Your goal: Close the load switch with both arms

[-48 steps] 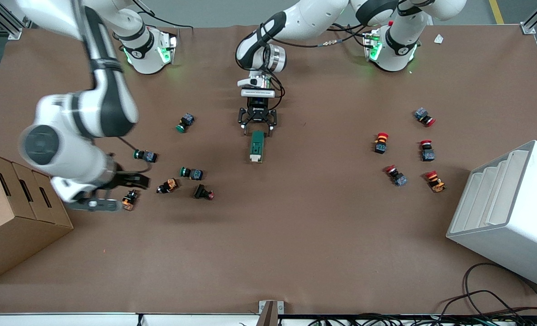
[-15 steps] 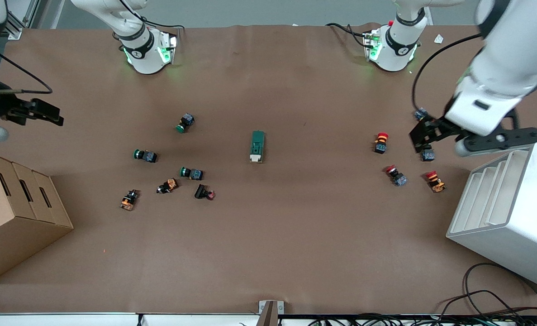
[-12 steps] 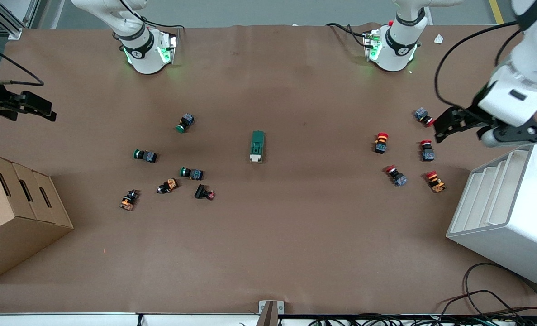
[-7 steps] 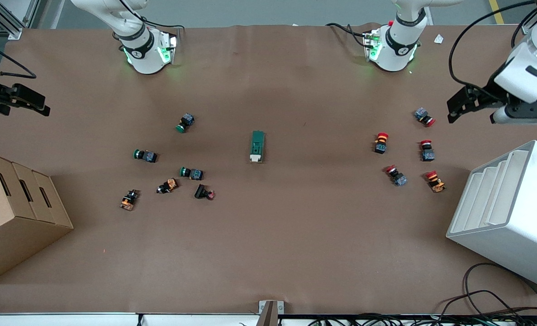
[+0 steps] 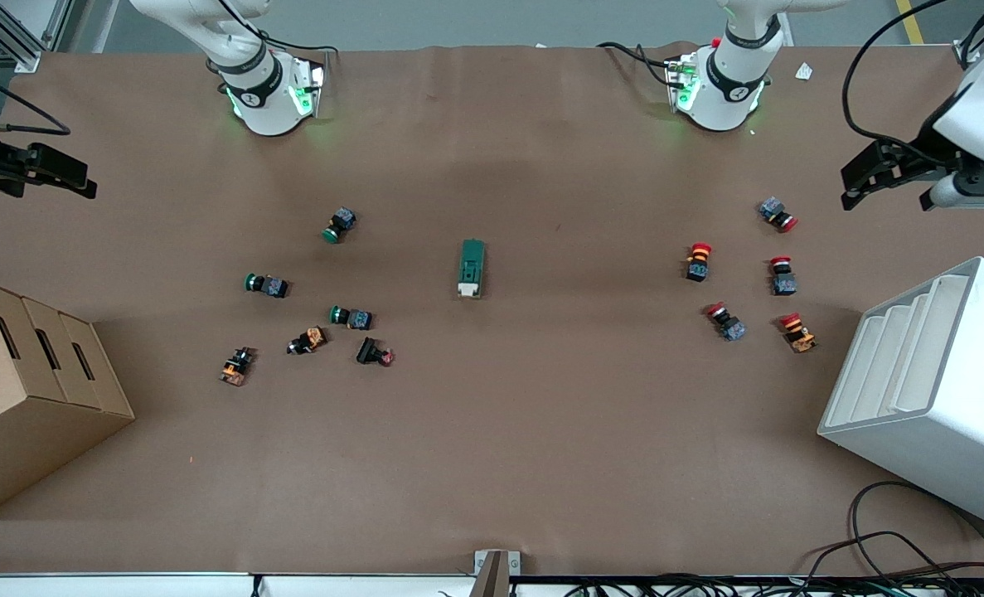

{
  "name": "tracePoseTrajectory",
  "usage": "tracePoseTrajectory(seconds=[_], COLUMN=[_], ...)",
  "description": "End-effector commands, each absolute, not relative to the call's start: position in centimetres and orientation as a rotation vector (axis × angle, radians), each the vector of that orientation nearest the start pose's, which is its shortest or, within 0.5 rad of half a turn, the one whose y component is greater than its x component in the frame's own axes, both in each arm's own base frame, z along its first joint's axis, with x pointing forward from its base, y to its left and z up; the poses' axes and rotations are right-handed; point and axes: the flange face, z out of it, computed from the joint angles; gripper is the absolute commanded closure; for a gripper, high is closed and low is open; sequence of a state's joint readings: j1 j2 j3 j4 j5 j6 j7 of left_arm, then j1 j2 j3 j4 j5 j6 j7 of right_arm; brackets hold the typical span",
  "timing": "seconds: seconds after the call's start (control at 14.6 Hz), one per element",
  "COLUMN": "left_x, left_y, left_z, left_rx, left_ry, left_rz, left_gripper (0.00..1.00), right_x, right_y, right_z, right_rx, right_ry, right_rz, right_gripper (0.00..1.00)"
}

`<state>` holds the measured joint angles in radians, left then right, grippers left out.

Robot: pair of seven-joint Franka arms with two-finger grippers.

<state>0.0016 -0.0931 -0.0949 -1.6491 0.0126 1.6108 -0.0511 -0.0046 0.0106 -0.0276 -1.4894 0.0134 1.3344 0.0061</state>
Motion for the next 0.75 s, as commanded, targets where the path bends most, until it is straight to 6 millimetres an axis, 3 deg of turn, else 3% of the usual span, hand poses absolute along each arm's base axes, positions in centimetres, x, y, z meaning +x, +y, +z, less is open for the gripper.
tracePoseTrajectory(seconds=[0.0,0.21,0.68], left_x=[52.6,52.6,52.8], left_y=[-3.7,-3.8,-4.2], left_z=[64.9,64.9,64.6], left_rx=[-3.138,-3.153,-3.151], left_ry=[0.11,0.131,0.116], left_rz=[-0.082,-0.081,-0.076], left_gripper=[0.0,0.0,0.0], right_x=[52.5,50.5,49.6], right_y=[-1.7,-1.0,-0.6], right_z=[63.9,64.8,65.1], right_rx=[-3.112,-3.116,-3.105], right_ry=[0.044,0.023,0.018], right_rz=[0.27,0.227,0.166], right_gripper=[0.0,0.0,0.0])
